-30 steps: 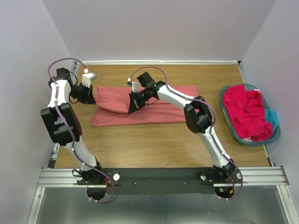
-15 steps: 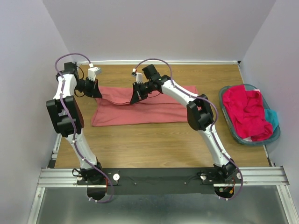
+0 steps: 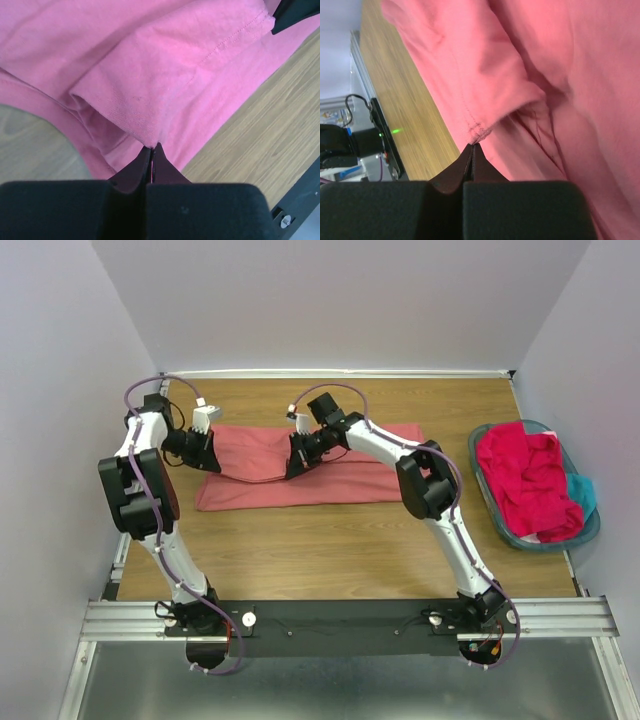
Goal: Fold and stack the t-shirts
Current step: Fold the other side of the tshirt into a rectangle, then rotate the tshirt 90 degrees
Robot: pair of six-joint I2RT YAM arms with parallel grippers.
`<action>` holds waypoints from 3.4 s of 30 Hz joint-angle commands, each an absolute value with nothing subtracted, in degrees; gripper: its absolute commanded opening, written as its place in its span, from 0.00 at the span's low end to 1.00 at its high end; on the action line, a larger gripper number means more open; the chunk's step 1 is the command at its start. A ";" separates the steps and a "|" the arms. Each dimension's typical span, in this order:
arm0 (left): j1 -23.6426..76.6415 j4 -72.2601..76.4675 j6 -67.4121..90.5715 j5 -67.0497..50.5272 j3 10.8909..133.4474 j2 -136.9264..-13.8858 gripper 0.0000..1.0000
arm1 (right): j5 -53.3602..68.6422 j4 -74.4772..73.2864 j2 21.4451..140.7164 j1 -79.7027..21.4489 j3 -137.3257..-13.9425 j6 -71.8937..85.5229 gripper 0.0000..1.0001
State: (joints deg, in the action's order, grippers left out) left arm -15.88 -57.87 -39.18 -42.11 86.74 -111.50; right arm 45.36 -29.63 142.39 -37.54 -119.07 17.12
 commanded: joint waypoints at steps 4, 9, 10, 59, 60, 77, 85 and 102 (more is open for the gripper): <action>-16.26 -58.62 -40.34 -38.50 83.15 -107.67 0.00 | 47.81 -29.00 138.43 -37.53 -112.60 16.52 0.01; -16.26 -56.08 -39.11 -36.31 79.98 -107.23 0.01 | 48.07 -29.00 138.34 -37.53 -111.44 16.08 0.01; -16.26 -55.64 -38.94 -35.95 79.81 -107.31 0.06 | 48.16 -29.09 138.51 -37.53 -111.53 16.08 0.03; -1.50 -45.62 -22.77 -25.48 124.63 -130.70 0.17 | 33.67 -45.17 108.29 -35.43 -81.99 -5.10 0.23; -1.58 -44.57 -21.37 -26.27 122.37 -127.56 0.18 | 32.01 -45.26 107.76 -34.72 -83.05 -5.10 0.23; 3.95 -32.96 -14.77 -21.98 89.47 -116.89 0.00 | 21.62 -42.98 114.70 -32.34 -78.58 -11.78 0.22; 8.60 -33.31 -14.41 -18.98 95.35 -127.25 0.00 | 31.71 -39.03 113.38 -33.75 -68.40 -6.16 0.22; 13.19 -35.08 -15.65 -20.91 122.46 -128.78 0.24 | 39.12 -37.09 108.36 -26.30 -82.78 -2.73 0.33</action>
